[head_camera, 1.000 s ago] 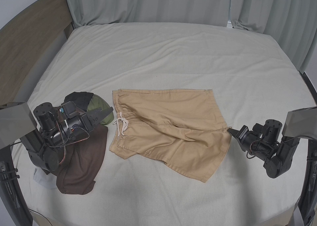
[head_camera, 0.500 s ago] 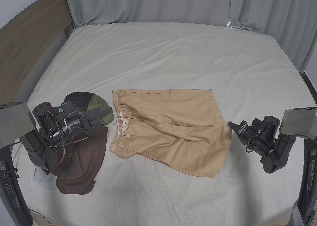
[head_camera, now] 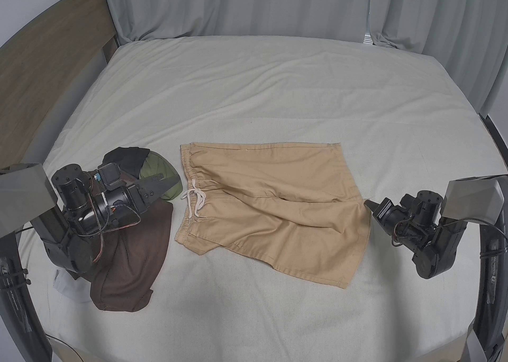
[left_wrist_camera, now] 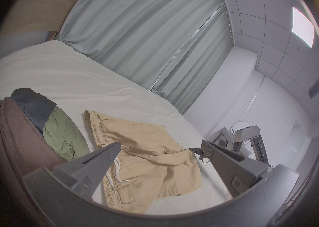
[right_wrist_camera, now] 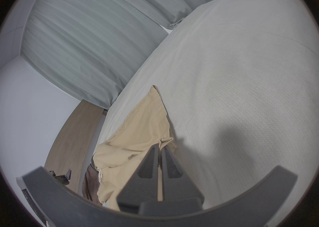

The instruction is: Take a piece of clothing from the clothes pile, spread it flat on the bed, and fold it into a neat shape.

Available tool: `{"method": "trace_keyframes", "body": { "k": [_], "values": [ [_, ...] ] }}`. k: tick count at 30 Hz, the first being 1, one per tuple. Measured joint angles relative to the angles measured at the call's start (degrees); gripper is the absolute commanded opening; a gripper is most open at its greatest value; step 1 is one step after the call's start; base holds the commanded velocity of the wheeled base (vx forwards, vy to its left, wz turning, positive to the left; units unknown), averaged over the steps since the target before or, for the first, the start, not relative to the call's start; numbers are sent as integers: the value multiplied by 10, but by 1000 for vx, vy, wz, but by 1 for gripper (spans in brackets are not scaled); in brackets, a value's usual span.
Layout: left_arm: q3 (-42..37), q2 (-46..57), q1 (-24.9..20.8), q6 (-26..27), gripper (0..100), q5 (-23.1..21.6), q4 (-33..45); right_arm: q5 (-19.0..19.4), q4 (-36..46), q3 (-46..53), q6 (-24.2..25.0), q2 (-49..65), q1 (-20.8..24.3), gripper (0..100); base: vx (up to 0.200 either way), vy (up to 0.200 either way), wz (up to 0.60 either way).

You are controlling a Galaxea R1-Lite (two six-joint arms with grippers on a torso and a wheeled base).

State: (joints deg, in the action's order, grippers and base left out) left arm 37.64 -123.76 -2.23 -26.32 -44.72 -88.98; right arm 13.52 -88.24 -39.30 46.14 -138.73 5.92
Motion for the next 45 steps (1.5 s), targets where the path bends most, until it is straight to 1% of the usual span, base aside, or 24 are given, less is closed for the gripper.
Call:
{"method": "trace_keyframes", "body": {
  "k": [1, 10, 14, 18, 21, 28, 30, 34, 42, 45],
  "values": [
    [0, 0, 0, 0, 100, -1, 0, 0, 0, -1, 0, 1, 0, 100, 0, 0, 0],
    [-5, 1, 5, 0, 100, -4, 0, -3, 0, -4, 1, 31, 2, 100, 0, 0, 0],
    [-10, 1, 9, 0, 100, -4, 0, 2, 0, 23, 0, 69, 13, 100, 0, 0, 0],
    [-16, 2, 11, 1, 100, -4, 0, 13, 1, 54, -2, 110, 35, 100, 0, 0, 0],
    [-25, 2, 11, 1, 100, -10, 0, 33, 1, 81, -4, 148, 54, 100, 0, 0, 0],
    [-41, 2, 12, 9, 100, -23, 0, 97, 1, 148, -5, 235, 99, 100, 0, 0, 0],
    [-46, 1, 12, 16, 100, -26, 0, 105, 1, 164, -6, 255, 115, 100, 0, 0, 0],
    [-53, -1, 12, 22, 100, -29, 0, 108, 1, 180, -13, 277, 137, 100, 0, 0, 0],
    [-61, -25, 12, 23, 100, -28, 0, 110, 1, 199, -19, 300, 151, 100, 0, 0, 0],
    [-62, -36, 12, 21, 100, -28, 0, 110, 1, 202, -39, 302, 153, 100, 0, 0, 0]
  ]
}}
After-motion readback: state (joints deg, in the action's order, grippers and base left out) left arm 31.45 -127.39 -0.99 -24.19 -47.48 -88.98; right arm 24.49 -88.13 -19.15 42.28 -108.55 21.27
